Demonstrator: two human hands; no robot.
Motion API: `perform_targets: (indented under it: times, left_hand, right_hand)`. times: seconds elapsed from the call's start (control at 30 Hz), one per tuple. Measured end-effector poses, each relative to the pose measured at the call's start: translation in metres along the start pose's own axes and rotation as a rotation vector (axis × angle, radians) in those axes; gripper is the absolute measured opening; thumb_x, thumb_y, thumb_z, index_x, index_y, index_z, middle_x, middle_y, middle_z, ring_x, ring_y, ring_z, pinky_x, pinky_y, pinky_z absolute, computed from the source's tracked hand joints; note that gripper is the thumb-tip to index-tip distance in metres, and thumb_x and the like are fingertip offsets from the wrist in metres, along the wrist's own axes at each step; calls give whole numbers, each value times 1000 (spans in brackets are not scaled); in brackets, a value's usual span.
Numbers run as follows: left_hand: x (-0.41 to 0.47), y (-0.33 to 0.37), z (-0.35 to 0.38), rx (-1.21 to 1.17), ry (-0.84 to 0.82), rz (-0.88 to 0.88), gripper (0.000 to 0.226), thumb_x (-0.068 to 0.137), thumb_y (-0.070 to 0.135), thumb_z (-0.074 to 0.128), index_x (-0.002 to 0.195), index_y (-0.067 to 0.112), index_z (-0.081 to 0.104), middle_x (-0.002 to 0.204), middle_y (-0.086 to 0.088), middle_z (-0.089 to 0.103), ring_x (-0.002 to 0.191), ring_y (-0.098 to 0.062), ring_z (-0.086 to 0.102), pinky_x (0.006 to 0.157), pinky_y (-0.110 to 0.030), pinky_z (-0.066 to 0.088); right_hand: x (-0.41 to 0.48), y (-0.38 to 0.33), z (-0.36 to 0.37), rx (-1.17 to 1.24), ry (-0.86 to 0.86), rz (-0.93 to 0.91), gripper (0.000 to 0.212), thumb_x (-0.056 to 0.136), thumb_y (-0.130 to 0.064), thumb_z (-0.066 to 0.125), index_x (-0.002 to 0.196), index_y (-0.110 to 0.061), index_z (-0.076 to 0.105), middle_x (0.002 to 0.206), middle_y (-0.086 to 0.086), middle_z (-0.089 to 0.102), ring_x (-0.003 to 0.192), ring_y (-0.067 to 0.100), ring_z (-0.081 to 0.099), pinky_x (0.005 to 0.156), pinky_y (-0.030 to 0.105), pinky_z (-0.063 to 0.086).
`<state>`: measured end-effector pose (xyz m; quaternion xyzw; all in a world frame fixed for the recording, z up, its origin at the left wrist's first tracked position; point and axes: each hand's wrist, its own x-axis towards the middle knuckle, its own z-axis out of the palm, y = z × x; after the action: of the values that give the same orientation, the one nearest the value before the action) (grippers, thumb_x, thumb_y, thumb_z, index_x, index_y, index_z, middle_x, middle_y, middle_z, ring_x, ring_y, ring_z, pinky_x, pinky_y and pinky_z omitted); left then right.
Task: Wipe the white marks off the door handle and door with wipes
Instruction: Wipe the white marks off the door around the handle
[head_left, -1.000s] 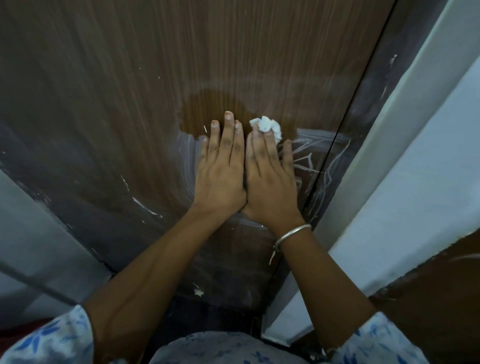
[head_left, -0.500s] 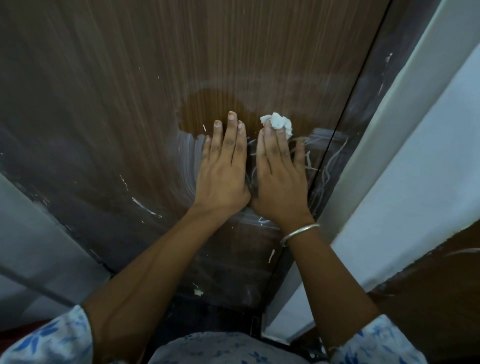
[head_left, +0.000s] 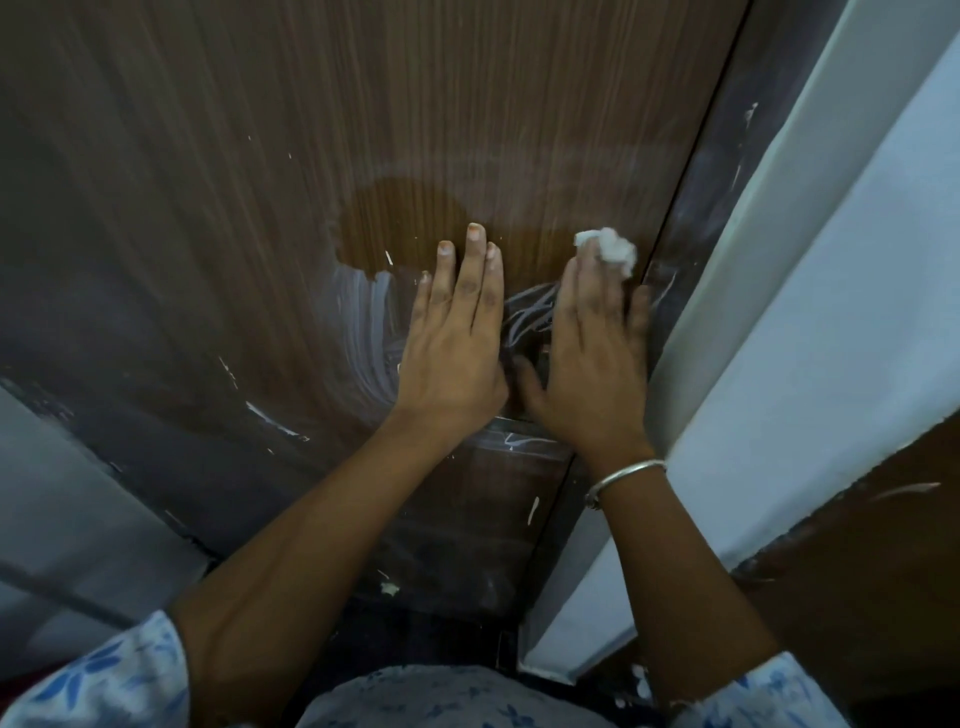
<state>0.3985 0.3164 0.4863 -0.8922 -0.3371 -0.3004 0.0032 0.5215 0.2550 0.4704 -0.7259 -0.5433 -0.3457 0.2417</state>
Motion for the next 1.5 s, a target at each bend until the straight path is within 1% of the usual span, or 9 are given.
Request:
perform_targets:
  times: [0.13, 0.27, 0.53, 0.8, 0.93, 1.03, 1.17, 1.33, 1.5]
  left_hand:
    - [1, 3, 2, 11, 11, 15, 92, 77, 9, 57, 146, 5, -5, 157, -15, -4, 139, -26, -16, 116, -44, 1]
    - [4, 5, 5, 21, 10, 34, 92, 79, 11, 58, 146, 5, -5, 154, -10, -12, 138, -26, -17, 116, -43, -1]
    - [2, 10, 7, 4, 25, 68, 84, 80, 15, 54, 146, 2, 3, 156, -16, -1, 139, -28, -13, 115, -46, -1]
    - [-7, 13, 18, -20, 58, 170, 75, 82, 14, 50, 145, -2, 11, 154, -19, 5, 140, -33, -3, 116, -48, 5]
    - [-13, 11, 21, -36, 68, 174, 74, 84, 14, 48, 145, -2, 10, 151, -15, -2, 142, -31, -3, 117, -48, 5]
    - [-17, 8, 22, -50, 65, 183, 74, 84, 14, 47, 145, -1, 7, 151, -15, -3, 142, -30, -3, 117, -46, 4]
    - [-20, 3, 22, -72, 48, 174, 78, 82, 8, 49, 144, -1, 3, 151, -15, -7, 143, -29, -4, 118, -45, 6]
    - [-21, 0, 23, -95, 44, 148, 66, 87, 19, 31, 143, -4, 5, 150, -18, -5, 143, -32, -3, 118, -45, 4]
    - [-19, 5, 26, -96, 52, 164, 70, 86, 14, 40, 144, -4, 6, 151, -17, -7, 143, -31, -4, 118, -43, 2]
  right_hand:
    - [4, 10, -7, 104, 69, 270, 101, 79, -47, 61, 144, 6, 5, 153, 28, 5, 142, 39, 3, 117, 42, 1]
    - [10, 9, -6, 130, 78, 205, 102, 77, -49, 62, 142, 11, 10, 150, 33, 8, 140, 39, 0, 116, 33, -12]
    - [-27, 1, 6, 259, -23, 331, 103, 81, -43, 63, 145, 4, -3, 154, 27, -2, 143, 33, -5, 117, 47, 12]
    - [-16, 12, 3, 317, 50, 264, 99, 80, -35, 65, 144, 7, 2, 152, 30, 3, 141, 21, -10, 117, 24, -8]
    - [-38, 4, 12, 327, -46, 337, 98, 85, -38, 63, 145, 3, -3, 155, 22, -6, 142, 21, -12, 118, 39, 7]
    - [-44, 2, 14, 348, -55, 352, 98, 85, -39, 63, 146, 2, -3, 155, 18, -8, 141, 18, -13, 116, 38, 9]
    - [-32, 8, 9, 348, -8, 295, 93, 85, -36, 59, 145, 4, 0, 154, 25, -2, 142, 21, -10, 117, 35, 8]
    - [-32, -1, 11, 244, -96, 133, 96, 80, -34, 66, 145, 5, 7, 154, 21, 0, 142, 28, -6, 116, 48, 11]
    - [-36, 14, 10, 312, -93, 87, 92, 82, -27, 65, 146, 1, 6, 155, 18, 3, 144, 25, -4, 118, 35, 2]
